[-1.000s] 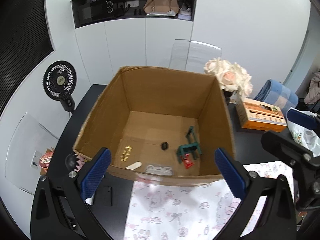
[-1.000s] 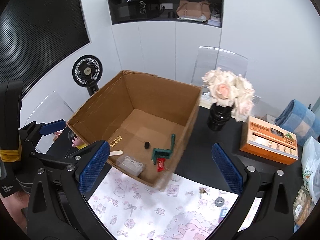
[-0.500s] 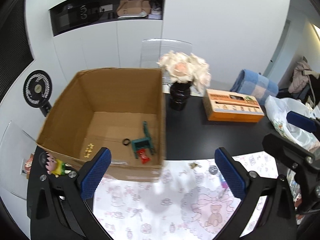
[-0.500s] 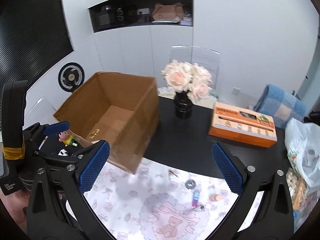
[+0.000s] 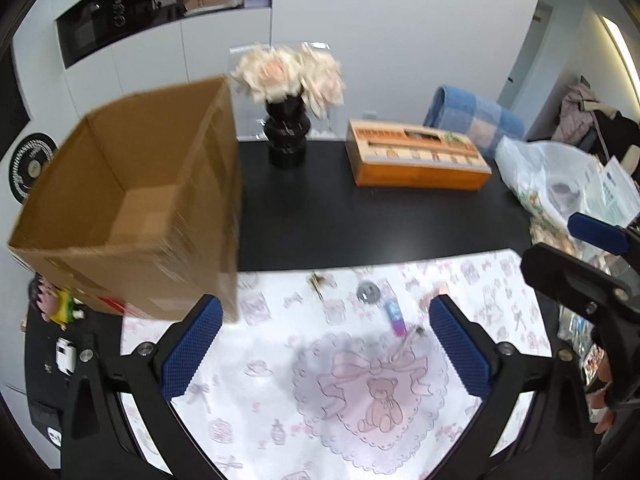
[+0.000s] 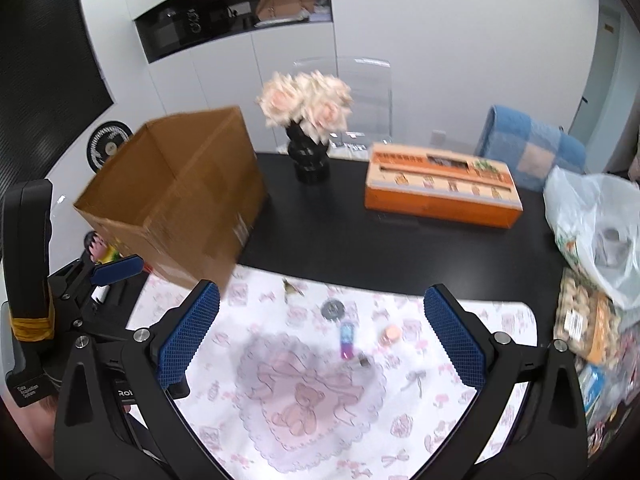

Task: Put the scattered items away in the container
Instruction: 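Move both tools back over the mat toward the remaining items, then grasp the white cable with the left tool while the right tool grasps the pink compact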

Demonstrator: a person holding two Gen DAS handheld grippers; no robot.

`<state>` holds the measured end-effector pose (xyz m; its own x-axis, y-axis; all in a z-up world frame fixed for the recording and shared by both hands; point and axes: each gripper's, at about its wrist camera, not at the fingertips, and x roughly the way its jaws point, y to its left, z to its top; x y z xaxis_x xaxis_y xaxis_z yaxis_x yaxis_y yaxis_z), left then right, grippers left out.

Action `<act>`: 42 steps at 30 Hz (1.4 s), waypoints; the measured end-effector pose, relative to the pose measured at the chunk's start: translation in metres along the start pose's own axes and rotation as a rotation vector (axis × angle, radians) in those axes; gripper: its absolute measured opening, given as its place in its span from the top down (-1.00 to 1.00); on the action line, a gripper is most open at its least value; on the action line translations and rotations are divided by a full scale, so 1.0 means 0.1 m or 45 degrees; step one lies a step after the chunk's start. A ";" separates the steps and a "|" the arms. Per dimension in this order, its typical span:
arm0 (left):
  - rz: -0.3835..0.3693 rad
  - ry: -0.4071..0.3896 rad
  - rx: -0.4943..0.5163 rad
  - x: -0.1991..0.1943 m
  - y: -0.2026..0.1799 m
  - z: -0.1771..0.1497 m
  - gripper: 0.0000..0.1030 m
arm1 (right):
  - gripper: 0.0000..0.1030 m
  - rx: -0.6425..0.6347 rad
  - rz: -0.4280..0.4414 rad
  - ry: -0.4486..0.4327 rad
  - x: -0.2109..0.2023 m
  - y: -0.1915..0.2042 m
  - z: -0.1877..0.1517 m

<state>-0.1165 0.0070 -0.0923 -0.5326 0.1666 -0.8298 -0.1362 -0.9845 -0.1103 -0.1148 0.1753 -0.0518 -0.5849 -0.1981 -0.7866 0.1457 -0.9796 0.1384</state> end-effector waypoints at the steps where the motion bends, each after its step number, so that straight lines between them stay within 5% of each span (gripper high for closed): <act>1: -0.002 0.014 0.001 0.06 -0.02 -0.05 -1.00 | -1.00 0.009 -0.001 0.011 0.03 -0.04 -0.06; 13: -0.014 0.161 -0.008 0.64 -0.15 -0.61 -1.00 | -1.00 0.073 -0.014 0.163 0.54 -0.36 -0.71; 36: -0.065 0.328 0.087 1.63 -0.83 -0.91 -0.99 | -0.98 0.087 -0.068 0.324 1.57 -0.97 -0.77; 42: -0.046 0.355 0.098 1.84 -0.94 -0.89 -0.39 | -0.82 0.086 -0.051 0.365 1.77 -1.06 -0.85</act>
<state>-0.1271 0.1254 -0.2831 -0.2776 0.1700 -0.9455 -0.2194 -0.9694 -0.1099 -0.1656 0.2467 -0.2567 -0.3382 -0.1511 -0.9289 0.0682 -0.9884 0.1359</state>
